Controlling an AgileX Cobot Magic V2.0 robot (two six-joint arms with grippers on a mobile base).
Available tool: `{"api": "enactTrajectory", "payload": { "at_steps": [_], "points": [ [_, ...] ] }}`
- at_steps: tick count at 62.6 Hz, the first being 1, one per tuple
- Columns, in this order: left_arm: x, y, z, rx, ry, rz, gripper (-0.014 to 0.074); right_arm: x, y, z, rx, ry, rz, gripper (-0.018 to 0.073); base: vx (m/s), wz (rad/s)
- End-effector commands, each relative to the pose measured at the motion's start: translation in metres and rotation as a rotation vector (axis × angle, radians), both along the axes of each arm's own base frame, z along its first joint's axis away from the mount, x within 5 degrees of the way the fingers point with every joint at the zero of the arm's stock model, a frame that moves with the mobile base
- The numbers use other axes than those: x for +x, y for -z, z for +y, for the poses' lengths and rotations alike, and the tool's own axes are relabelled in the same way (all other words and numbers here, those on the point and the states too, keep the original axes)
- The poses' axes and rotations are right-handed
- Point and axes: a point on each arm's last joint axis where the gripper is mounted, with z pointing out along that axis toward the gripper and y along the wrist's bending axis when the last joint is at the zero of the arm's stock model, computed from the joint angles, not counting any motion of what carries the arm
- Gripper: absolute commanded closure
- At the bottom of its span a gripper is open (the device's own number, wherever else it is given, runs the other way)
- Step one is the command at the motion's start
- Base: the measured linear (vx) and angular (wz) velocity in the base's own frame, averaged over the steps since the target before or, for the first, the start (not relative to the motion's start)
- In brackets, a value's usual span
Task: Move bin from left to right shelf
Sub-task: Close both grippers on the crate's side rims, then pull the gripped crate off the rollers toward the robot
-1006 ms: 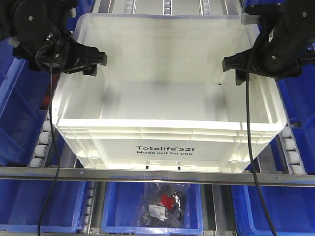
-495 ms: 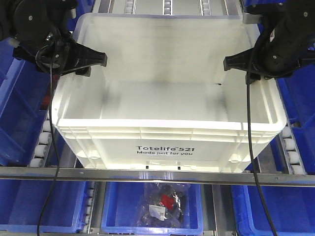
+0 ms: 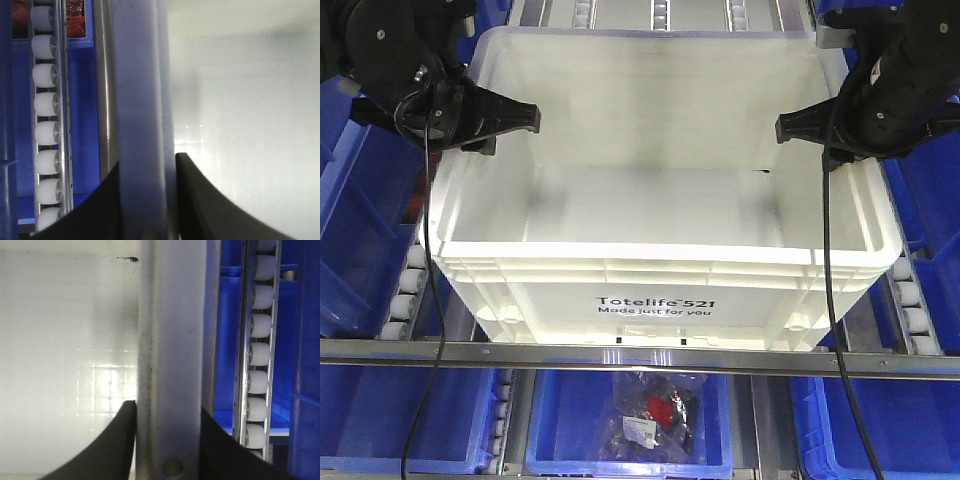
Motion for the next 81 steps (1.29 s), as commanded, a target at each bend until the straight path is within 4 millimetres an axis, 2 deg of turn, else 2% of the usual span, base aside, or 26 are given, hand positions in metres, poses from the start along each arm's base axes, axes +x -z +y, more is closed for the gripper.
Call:
{"api": "enactTrajectory", "payload": {
  "at_steps": [1,10,16,35,49,73,81],
  "points": [
    [-0.003,-0.027,0.005,0.000,0.012,-0.104,0.0524,-0.002,-0.024,-0.002,0.006,-0.014,-0.101,0.0480,0.00,0.00],
    [-0.006,-0.031,0.006,-0.005,0.012,-0.114,0.0524,-0.004,-0.028,-0.002,0.011,-0.020,-0.124,0.0533,0.00,0.00],
    [-0.011,-0.040,0.008,-0.016,0.012,-0.143,0.0524,-0.009,-0.038,-0.004,0.020,-0.021,-0.158,0.0554,0.00,0.00],
    [-0.032,-0.072,0.015,-0.065,0.013,-0.238,0.0524,-0.032,-0.074,-0.010,0.060,-0.029,-0.294,0.0559,0.00,0.00],
    [-0.047,-0.089,0.017,-0.134,0.013,-0.274,0.0524,-0.049,-0.092,-0.014,0.080,-0.029,-0.355,0.0559,0.00,0.00],
    [-0.056,-0.099,0.021,-0.127,0.035,-0.305,0.0524,-0.056,-0.098,-0.016,0.080,-0.031,-0.363,0.0559,0.00,0.00],
    [-0.061,-0.102,0.023,-0.121,0.050,-0.317,0.0524,-0.064,-0.101,-0.017,0.097,-0.033,-0.382,0.0559,0.00,0.00]
  ]
}}
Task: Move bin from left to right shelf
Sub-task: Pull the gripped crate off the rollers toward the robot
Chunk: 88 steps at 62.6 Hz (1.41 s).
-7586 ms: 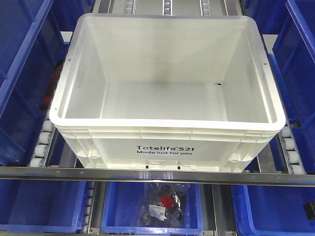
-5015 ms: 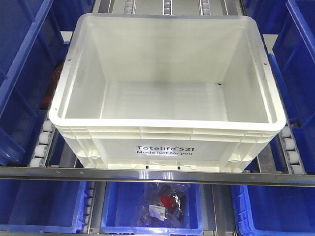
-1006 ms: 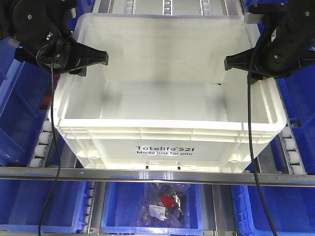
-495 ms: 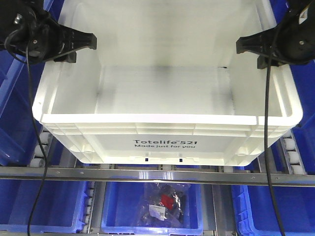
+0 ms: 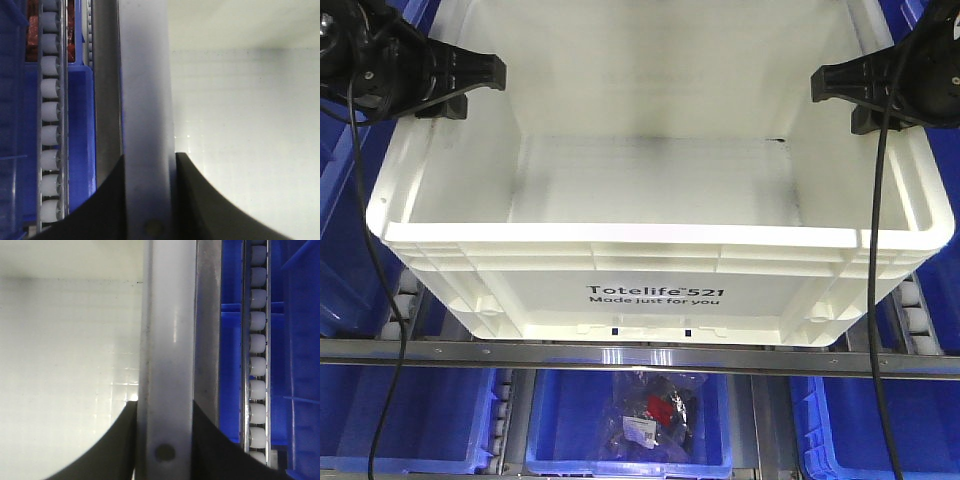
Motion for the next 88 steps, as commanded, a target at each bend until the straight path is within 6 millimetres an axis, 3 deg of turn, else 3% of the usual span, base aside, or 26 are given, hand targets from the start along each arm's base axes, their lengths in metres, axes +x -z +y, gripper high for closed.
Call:
{"api": "enactTrajectory", "payload": {
  "at_steps": [1,17,28,88],
  "points": [
    [-0.014,-0.037,0.007,-0.028,0.030,-0.192,0.0524,-0.012,-0.033,-0.007,0.011,-0.010,-0.205,0.0559,0.00,0.00],
    [-0.041,-0.014,0.013,-0.079,0.039,-0.163,0.0524,-0.040,-0.010,-0.013,0.026,-0.026,-0.211,0.0559,0.00,0.00],
    [-0.056,-0.002,0.016,-0.127,0.045,-0.178,0.0524,-0.050,-0.006,-0.016,0.024,-0.032,-0.211,0.0559,0.00,0.00],
    [-0.058,0.000,0.016,-0.126,0.045,-0.178,0.0524,-0.052,-0.004,-0.017,0.004,-0.037,-0.181,0.0559,0.00,0.00]
  ]
}}
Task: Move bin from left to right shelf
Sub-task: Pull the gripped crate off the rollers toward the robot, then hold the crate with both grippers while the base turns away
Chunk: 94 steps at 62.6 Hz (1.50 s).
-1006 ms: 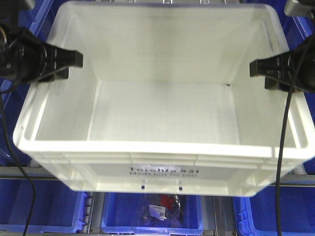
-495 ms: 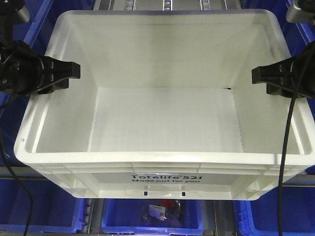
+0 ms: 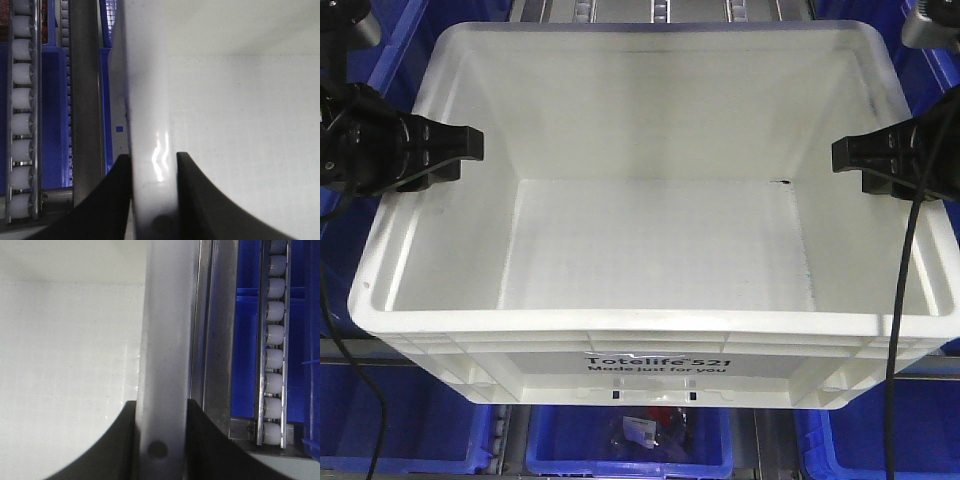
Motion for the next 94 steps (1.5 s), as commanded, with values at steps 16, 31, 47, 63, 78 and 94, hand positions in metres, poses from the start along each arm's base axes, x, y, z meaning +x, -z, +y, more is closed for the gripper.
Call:
{"api": "enactTrajectory", "payload": {
  "at_steps": [16,31,47,63,78,94],
  "points": [
    [-0.0040,-0.0297,0.0039,-0.024,0.015,-0.174,0.0524,-0.0002,-0.0258,-0.0090,-0.041,0.005,-0.177,0.0559,0.00,0.00],
    [-0.0040,-0.0297,0.0039,-0.024,0.015,-0.174,0.0524,-0.0002,-0.0258,-0.0090,-0.041,0.005,-0.177,0.0559,0.00,0.00],
    [-0.0040,-0.0297,0.0039,-0.024,0.015,-0.174,0.0524,-0.0002,-0.0258,-0.0090,-0.041,0.005,-0.177,0.0559,-0.01,0.01],
    [-0.0040,-0.0297,0.0039,-0.024,0.015,-0.174,0.0524,-0.0002,-0.0258,-0.0090,-0.041,0.005,-0.177,0.0559,-0.07,0.00],
    [-0.0040,-0.0297,0.0039,-0.024,0.015,-0.174,0.0524,-0.0002,-0.0258,-0.0090,-0.041,0.005,-0.177,0.0559,-0.12,0.00],
    [-0.0040,-0.0297,0.0039,-0.024,0.015,-0.174,0.0524,-0.0002,-0.0258,-0.0090,-0.041,0.005,-0.177,0.0559,-0.13,-0.06]
  ]
}}
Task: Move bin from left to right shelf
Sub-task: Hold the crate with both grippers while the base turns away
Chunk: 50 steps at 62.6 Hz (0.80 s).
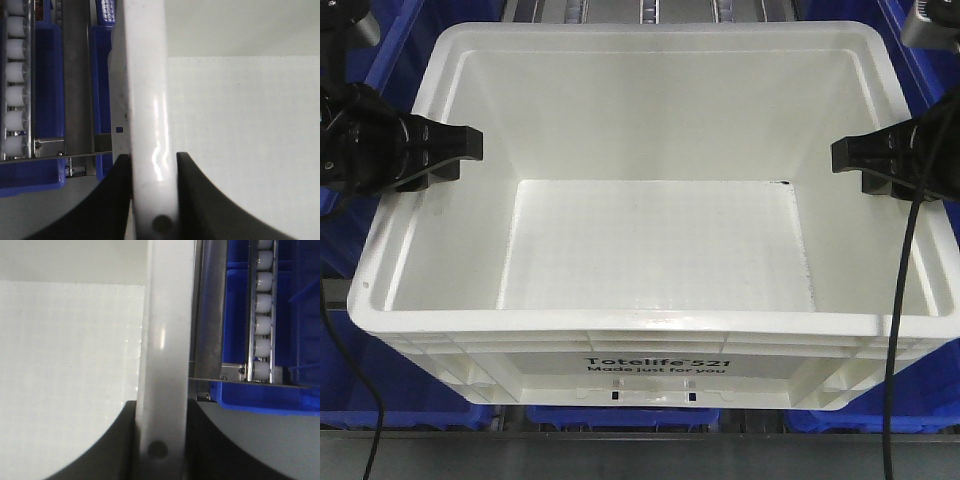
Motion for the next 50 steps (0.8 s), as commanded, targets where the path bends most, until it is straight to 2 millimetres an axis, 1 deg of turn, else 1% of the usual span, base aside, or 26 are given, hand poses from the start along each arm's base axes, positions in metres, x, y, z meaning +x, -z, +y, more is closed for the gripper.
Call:
{"api": "enactTrajectory", "payload": {
  "at_steps": [1,50],
  "points": [
    [-0.0039,-0.0299,0.0039,-0.025,0.014,-0.175,0.0524,-0.0001,-0.0259,-0.0090,-0.041,0.005,-0.180,0.0559,-0.14,-0.14],
    [-0.0039,-0.0299,0.0039,-0.025,0.014,-0.175,0.0524,-0.0001,-0.0259,-0.0090,-0.041,0.005,-0.180,0.0559,-0.14,-0.19]
  ]
}}
